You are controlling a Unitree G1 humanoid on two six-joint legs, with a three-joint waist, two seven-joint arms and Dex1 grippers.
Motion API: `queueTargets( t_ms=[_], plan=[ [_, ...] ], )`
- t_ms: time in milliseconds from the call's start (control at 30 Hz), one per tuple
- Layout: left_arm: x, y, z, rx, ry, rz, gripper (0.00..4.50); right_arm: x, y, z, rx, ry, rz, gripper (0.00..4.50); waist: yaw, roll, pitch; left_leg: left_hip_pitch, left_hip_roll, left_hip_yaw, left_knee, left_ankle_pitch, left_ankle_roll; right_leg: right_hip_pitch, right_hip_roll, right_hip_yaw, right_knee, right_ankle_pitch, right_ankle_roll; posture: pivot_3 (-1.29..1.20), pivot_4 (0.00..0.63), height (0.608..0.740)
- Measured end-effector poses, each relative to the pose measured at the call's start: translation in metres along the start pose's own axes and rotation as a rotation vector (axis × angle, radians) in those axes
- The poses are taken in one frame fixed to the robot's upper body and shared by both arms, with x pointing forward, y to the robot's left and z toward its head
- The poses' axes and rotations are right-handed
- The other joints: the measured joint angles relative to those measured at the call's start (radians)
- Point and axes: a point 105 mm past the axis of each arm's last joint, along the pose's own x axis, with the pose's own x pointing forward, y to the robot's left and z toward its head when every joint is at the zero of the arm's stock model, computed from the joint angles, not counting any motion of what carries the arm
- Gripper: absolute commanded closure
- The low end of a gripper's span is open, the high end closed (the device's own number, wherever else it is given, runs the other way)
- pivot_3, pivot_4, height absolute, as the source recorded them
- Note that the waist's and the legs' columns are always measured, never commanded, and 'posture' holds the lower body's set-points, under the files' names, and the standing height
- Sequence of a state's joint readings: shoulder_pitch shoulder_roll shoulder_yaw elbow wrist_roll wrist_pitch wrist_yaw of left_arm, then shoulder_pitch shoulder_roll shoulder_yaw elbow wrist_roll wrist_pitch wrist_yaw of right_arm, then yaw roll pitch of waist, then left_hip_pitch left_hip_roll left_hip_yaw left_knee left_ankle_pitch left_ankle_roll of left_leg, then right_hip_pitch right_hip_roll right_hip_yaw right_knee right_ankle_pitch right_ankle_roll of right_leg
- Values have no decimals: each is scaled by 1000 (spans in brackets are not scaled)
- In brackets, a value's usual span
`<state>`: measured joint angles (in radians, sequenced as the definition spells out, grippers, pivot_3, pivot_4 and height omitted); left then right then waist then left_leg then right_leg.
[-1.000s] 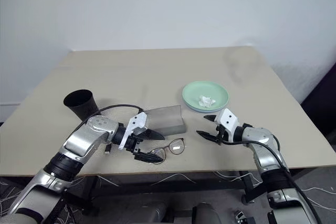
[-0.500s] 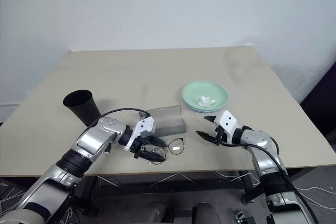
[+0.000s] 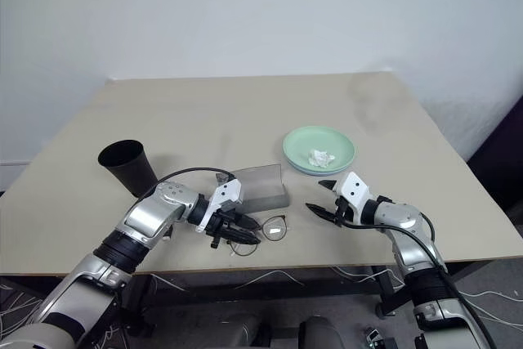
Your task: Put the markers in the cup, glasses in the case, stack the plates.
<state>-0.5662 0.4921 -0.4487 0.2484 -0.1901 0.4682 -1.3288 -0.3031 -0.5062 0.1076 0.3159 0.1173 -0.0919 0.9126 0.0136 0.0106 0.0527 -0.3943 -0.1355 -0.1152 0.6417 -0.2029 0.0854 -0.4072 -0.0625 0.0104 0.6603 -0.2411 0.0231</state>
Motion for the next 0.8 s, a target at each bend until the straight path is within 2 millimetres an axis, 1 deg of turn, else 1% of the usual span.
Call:
queueTargets(
  t_ms=[300,400,467,567,800],
  plan=[
    [0,2,1,6,1,15,3434,0,1,-1,1,1,1,1004,0,0,0,0,0,0,0,0,0,0,0,0,0,0,0,0,0,734],
    [-1,3,4,6,-18,20,4003,1,1,-1,1,2,3,1004,0,0,0,0,0,0,0,0,0,0,0,0,0,0,0,0,0,734],
    [-3,4,7,5,-37,26,4475,1,2,-1,2,2,6,1004,0,0,0,0,0,0,0,0,0,0,0,0,0,0,0,0,0,734],
    [-6,5,11,9,-52,29,4475,1,3,-1,3,2,8,1004,0,0,0,0,0,0,1,0,0,0,0,0,0,0,0,0,0,734],
    [-6,5,12,9,-62,32,4475,1,3,-2,4,3,9,1004,0,0,0,0,0,0,1,0,0,1,0,0,0,0,1,0,0,734]
  ],
)
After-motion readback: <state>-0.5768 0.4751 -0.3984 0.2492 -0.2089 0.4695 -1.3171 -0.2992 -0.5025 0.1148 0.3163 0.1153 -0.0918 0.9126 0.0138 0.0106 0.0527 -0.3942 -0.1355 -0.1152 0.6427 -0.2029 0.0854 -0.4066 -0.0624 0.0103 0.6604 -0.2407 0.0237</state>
